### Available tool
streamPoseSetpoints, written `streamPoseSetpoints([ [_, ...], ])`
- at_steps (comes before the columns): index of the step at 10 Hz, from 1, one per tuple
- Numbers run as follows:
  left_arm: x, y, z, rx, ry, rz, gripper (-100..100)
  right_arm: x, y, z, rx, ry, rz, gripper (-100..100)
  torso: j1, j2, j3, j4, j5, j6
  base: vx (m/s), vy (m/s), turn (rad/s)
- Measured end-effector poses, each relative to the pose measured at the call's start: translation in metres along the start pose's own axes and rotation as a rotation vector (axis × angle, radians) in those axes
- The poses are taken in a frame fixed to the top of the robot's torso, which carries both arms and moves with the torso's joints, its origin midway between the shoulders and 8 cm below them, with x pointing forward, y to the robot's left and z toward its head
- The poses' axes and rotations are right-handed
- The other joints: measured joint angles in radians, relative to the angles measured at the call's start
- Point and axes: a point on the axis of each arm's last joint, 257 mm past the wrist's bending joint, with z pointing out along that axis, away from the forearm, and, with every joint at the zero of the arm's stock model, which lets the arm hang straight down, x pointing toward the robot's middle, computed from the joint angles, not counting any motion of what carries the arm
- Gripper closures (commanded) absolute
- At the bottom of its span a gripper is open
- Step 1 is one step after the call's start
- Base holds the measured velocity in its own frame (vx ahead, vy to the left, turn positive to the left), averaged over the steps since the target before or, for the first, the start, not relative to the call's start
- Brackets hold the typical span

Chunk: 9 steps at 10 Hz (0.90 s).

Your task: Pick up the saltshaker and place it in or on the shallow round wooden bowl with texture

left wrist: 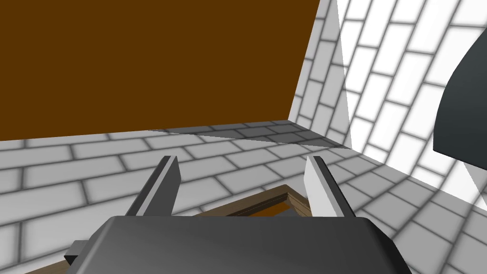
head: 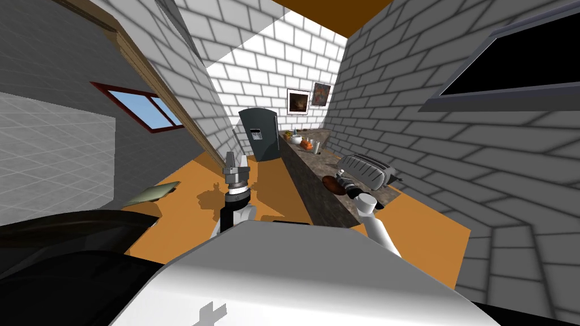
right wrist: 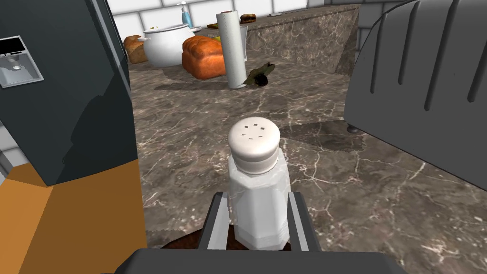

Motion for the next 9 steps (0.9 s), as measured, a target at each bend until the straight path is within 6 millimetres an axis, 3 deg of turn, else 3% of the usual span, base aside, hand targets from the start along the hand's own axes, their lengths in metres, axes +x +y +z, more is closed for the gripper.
streamPoseSetpoints([
  [3, 0.0, 0.0, 0.0, 0.0, 0.0, 0.0, 0, -0.001, -0.021, 0.006, 0.028, 0.007, -0.018, 100, 0.002, -0.003, -0.002, -0.001, 0.001, 0.001, -0.034, -0.061, 0.061],
  [4, 0.0, 0.0, 0.0, 0.0, 0.0, 0.0, 0, 0.0, -0.021, 0.007, 0.029, 0.007, -0.018, -100, 0.004, -0.004, -0.002, -0.001, 0.001, 0.001, -0.003, -0.006, -0.003],
  [8, 0.0, 0.0, 0.0, 0.0, 0.0, 0.0, 0, 0.0, -0.021, 0.007, 0.028, 0.007, -0.018, -100, 0.007, -0.007, -0.004, -0.001, 0.002, 0.001, 0.009, 0.004, -0.004],
  [9, 0.0, 0.0, 0.0, 0.0, 0.0, 0.0, 0, 0.0, -0.021, 0.007, 0.028, 0.007, -0.018, 0, 0.007, -0.007, -0.004, -0.001, 0.002, 0.001, 0.015, 0.005, -0.003],
])
